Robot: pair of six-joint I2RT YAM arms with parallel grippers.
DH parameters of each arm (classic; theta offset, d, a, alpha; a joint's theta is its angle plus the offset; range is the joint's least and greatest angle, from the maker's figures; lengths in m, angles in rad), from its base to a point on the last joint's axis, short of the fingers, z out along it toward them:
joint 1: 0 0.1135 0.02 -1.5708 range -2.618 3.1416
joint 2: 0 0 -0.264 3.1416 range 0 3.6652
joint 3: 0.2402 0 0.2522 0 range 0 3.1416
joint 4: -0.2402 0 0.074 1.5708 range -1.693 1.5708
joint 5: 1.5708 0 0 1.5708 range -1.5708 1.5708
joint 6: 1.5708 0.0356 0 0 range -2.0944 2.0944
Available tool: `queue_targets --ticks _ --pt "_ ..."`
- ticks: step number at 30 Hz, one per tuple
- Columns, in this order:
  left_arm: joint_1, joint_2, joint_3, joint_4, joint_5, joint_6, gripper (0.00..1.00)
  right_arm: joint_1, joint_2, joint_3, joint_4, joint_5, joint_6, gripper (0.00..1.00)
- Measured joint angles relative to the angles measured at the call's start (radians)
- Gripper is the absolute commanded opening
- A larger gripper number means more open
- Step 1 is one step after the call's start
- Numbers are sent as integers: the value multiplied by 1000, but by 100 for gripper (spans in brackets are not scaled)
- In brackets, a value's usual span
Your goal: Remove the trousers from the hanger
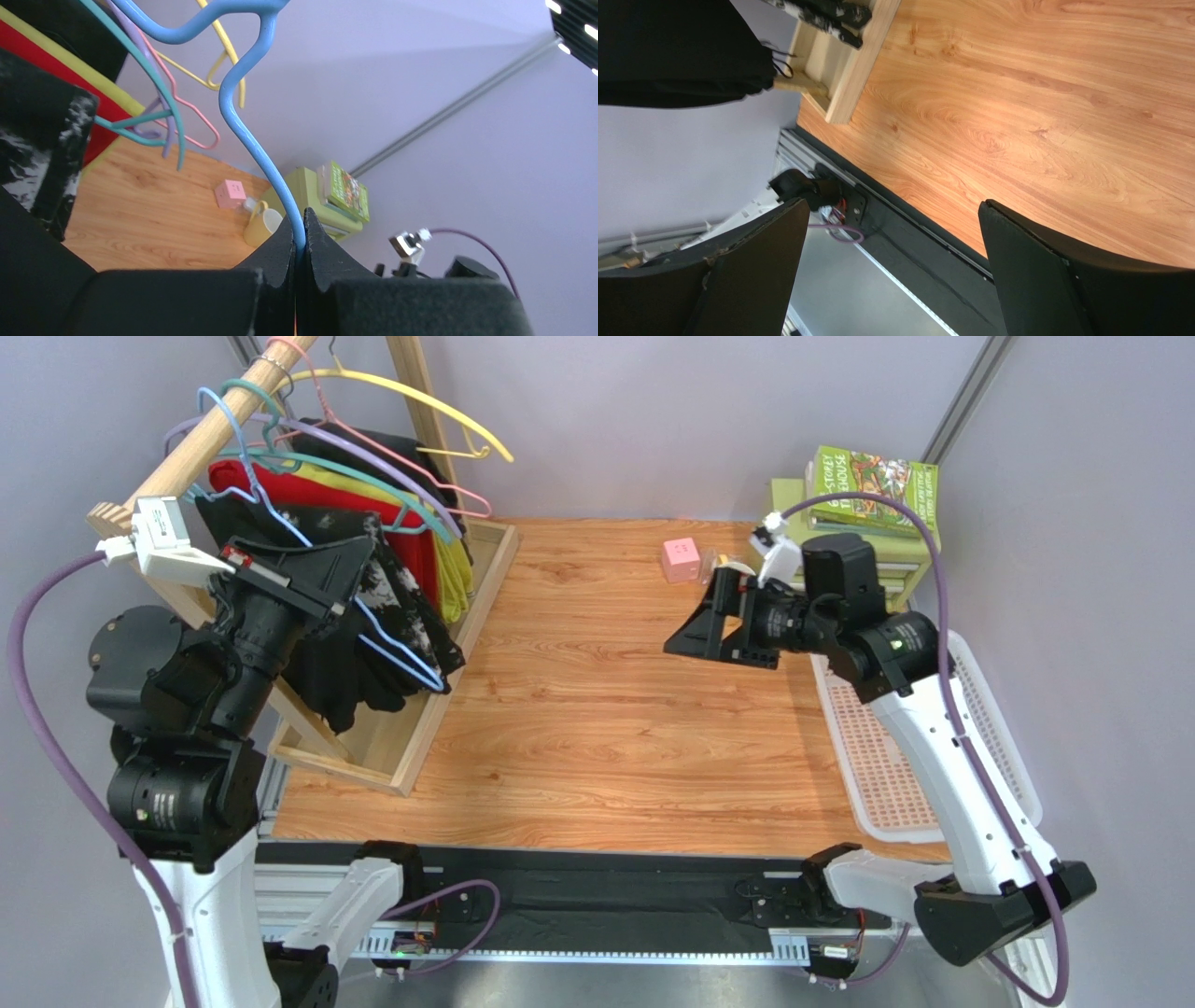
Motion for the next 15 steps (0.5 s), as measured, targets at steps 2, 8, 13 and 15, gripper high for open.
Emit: queue_targets --ticks 2,8,13,15 --pt "0 -5 30 -34 49 -1 0 56 21 5 1 23 -12 99" --pt "0 -90 14 -105 249 -23 0 214 55 5 26 80 -34 99" --pt "0 -148 -40 -142 430 -101 0 340 60 2 71 146 -57 99" --pt "0 -156 -67 -127 489 -157 0 397 59 -8 101 184 -65 99"
